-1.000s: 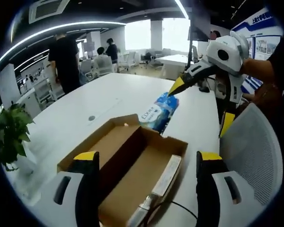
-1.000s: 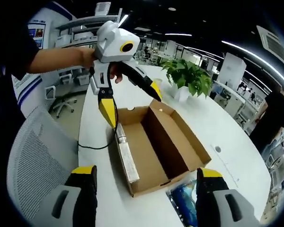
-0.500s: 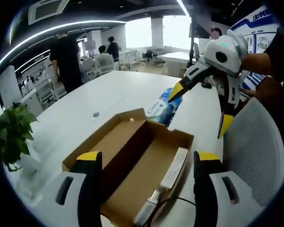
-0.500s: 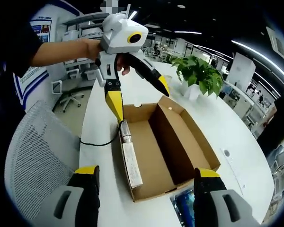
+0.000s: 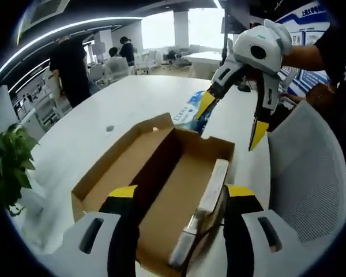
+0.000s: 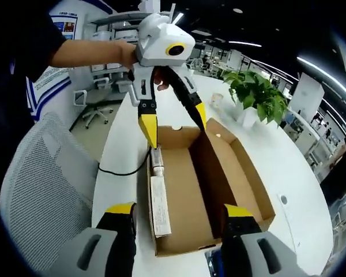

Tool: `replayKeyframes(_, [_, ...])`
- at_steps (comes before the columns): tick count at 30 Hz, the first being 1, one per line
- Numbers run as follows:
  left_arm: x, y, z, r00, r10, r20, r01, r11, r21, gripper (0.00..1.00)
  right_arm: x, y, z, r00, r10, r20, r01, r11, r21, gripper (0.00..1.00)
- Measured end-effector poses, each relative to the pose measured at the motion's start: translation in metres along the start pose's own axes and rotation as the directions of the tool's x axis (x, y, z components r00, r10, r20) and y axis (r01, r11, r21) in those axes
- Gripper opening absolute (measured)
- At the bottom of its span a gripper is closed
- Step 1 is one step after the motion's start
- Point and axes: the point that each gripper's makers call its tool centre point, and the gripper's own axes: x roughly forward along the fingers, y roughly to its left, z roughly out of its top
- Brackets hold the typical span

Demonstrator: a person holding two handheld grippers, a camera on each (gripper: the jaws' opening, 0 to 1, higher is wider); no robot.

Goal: Operate the shoe box by opening the lid, removing the specified soft item, and placing it in the target area until the item is outside and the box remains undamaged.

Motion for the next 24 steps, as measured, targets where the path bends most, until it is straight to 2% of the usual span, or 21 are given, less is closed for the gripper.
replayKeyframes(3, [-0.002,-0.004,0.001,1.0,-0.019,0.016,0.019,1.0,-0.01,0.59,0.008,-0.001,-0.006,0.999,0.018,-0.027,-0.018,1.0,-0.007,0.52])
replayKeyframes(8, [-0.008,-0.004,-0.001,0.999,-0.016,0.04,0.018,0.999,-0.035,0.62,0.021,-0.002,-0.013,0.996,0.054,-0.069,-0.055,0.998,-0.023,0.51])
replayKeyframes(12, [-0.019,-0.004,-0.002,0.997,0.008,0.075,-0.003,0.998,-0.067,0.63,0.031,-0.004,-0.021,0.992,0.072,-0.1,-0.076,0.996,-0.041,0.51])
replayKeyframes(19, [-0.033,-0.008,-0.013,0.995,0.04,0.088,-0.031,0.993,-0.111,0.68,0.048,-0.003,-0.028,0.984,0.112,-0.137,-0.12,0.991,-0.055,0.49])
replayKeyframes(24, [-0.047,-0.011,-0.016,0.99,0.07,0.122,-0.05,0.986,-0.16,0.69,0.056,0.0,-0.032,0.975,0.153,-0.158,-0.165,0.984,-0.061,0.49])
